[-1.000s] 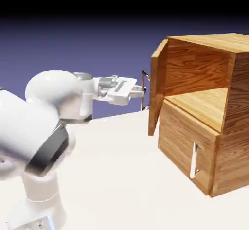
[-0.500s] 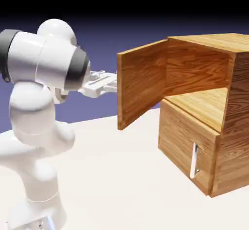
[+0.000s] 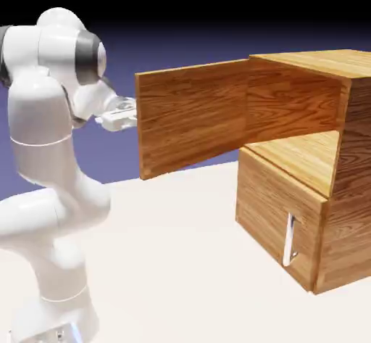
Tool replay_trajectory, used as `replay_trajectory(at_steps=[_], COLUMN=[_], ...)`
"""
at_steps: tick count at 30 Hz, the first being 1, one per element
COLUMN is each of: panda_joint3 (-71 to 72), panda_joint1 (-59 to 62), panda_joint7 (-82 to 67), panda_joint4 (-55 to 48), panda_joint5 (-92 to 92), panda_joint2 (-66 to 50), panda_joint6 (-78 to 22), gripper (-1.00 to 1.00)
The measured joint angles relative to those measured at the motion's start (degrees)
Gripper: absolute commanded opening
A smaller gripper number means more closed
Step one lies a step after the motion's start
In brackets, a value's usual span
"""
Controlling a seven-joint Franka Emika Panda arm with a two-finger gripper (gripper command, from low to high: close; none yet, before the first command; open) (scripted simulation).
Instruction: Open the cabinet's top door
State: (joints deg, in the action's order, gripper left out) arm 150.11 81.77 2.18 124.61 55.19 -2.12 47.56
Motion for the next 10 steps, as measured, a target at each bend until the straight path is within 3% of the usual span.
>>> replay_trajectory(at_steps=[10], panda_joint3=[-1.4], panda_joint1=[2.8], panda_joint7=[-3.2], panda_joint4=[-20.8], panda_joint5=[-10.4], panda_joint2=[18.6], panda_joint6=[-5.5], gripper=[-1.00])
